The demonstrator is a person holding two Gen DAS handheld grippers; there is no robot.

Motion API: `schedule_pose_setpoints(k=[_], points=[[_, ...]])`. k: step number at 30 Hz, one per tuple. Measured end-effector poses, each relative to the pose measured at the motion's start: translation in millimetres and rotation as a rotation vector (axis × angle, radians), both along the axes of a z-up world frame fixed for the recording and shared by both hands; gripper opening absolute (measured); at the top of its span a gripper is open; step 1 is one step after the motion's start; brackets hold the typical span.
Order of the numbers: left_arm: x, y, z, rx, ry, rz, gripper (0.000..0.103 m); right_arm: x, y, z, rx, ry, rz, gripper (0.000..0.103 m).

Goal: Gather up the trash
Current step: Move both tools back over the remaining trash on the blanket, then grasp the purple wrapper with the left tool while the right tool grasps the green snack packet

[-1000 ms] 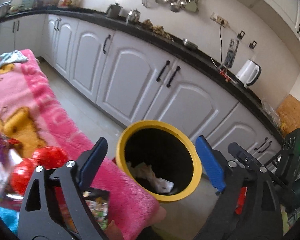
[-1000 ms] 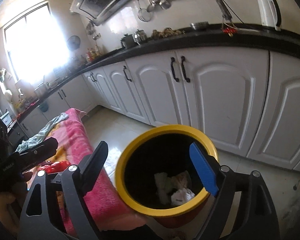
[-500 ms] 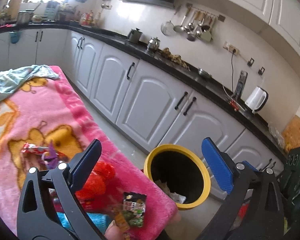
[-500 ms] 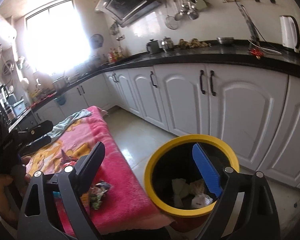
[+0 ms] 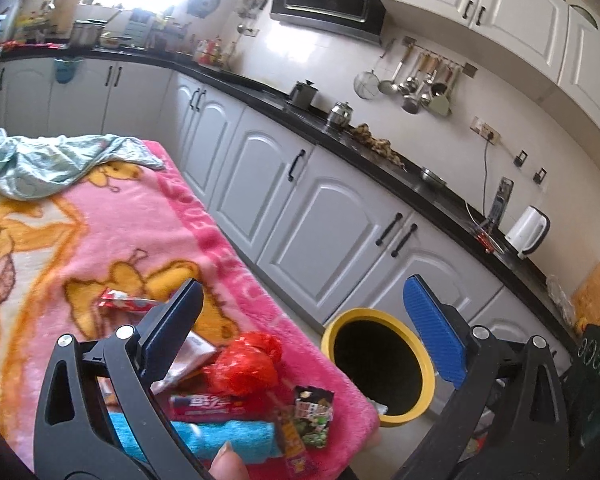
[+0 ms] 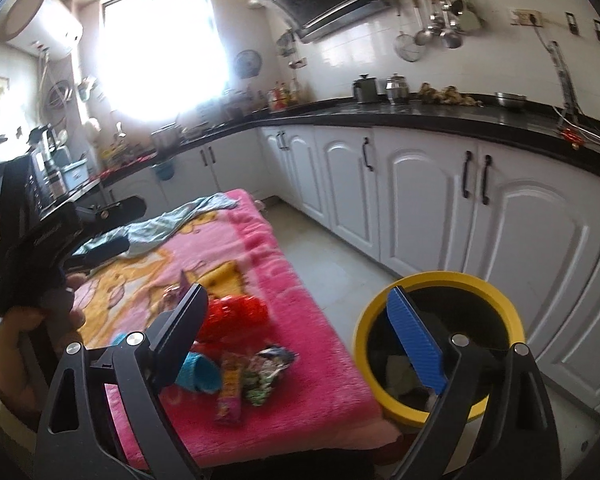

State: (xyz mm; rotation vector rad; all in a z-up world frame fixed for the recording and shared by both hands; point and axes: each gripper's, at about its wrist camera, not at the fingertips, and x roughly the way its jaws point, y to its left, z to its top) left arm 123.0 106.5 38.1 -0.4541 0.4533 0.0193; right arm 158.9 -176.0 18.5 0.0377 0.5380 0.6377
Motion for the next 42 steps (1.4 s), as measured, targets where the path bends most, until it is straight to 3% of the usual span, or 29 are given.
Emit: schedule_pose_setpoints(k=[19, 29, 31, 34, 39, 42], points=[[-30, 63, -24, -0.033, 0.059, 0.144, 0.092, -22, 55, -25, -0.088, 0.039, 0.120, 0.089], [-22, 71, -48, 0.006, 0.141, 0.171, 0.092, -2, 65, -68, -0.171, 0.112, 0.084, 0.089], [-17, 72, -54, 0.003, 0.156, 0.165, 0.092, 6, 67, -80, -0.186, 0.147, 0.079, 0.082], [-4, 73, -62, -0.016, 0.184, 0.146, 0.073, 21, 70, -100, -0.188, 0.230, 0.085, 0.072], [20, 70, -74, -0.051, 0.236, 0.107, 0.063, 40, 77, -124, -0.181, 0.333, 0.090, 0.055], [32, 65, -80, -0.046, 0.264, 0.089, 0.060, 46, 78, -132, -0.166, 0.377, 0.094, 0.050]])
